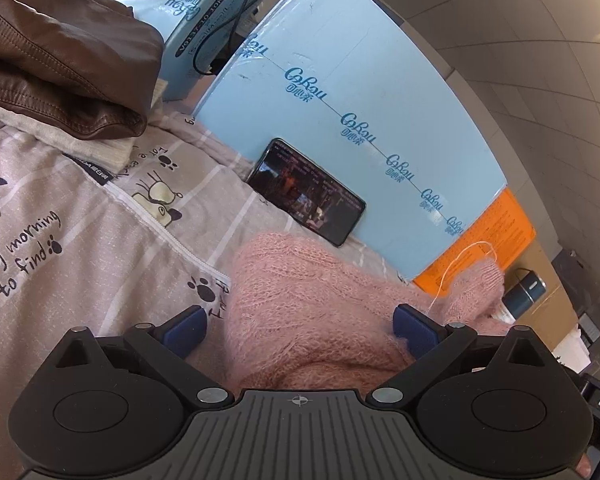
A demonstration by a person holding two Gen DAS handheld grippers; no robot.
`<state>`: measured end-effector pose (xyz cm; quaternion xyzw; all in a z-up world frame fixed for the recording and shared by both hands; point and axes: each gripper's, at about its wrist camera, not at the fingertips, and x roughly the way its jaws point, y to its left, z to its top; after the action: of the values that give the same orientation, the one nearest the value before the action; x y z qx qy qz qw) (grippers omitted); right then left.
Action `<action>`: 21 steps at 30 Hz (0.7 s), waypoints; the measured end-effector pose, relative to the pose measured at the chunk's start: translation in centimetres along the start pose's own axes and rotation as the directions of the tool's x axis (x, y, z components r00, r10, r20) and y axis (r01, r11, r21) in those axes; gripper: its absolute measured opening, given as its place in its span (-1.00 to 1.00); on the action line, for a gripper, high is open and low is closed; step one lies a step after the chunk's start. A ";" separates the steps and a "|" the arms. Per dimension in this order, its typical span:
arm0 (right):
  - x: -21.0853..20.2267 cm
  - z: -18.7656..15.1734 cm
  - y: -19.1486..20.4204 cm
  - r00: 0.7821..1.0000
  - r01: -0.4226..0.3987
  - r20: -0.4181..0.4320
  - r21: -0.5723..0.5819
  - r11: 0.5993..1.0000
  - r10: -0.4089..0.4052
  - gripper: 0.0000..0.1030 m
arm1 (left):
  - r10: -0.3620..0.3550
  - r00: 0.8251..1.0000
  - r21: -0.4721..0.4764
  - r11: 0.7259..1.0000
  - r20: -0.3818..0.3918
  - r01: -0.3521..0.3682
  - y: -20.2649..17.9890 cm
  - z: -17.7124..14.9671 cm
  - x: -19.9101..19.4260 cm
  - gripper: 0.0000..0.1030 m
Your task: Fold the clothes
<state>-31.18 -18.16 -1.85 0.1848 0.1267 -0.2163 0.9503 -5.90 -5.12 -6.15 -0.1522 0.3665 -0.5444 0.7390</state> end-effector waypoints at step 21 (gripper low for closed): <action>4.9 2.4 0.4 0.983 0.173 -0.051 -0.015 0.985 -0.174 0.63 | 0.039 0.997 0.205 0.978 -0.074 -0.023 -2.6 -1.4 1.1 1.00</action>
<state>-26.33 -20.53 -1.16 0.1736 0.1684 -0.2926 0.9251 -8.56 -6.88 -5.88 -0.0487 0.3395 -0.5732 0.7442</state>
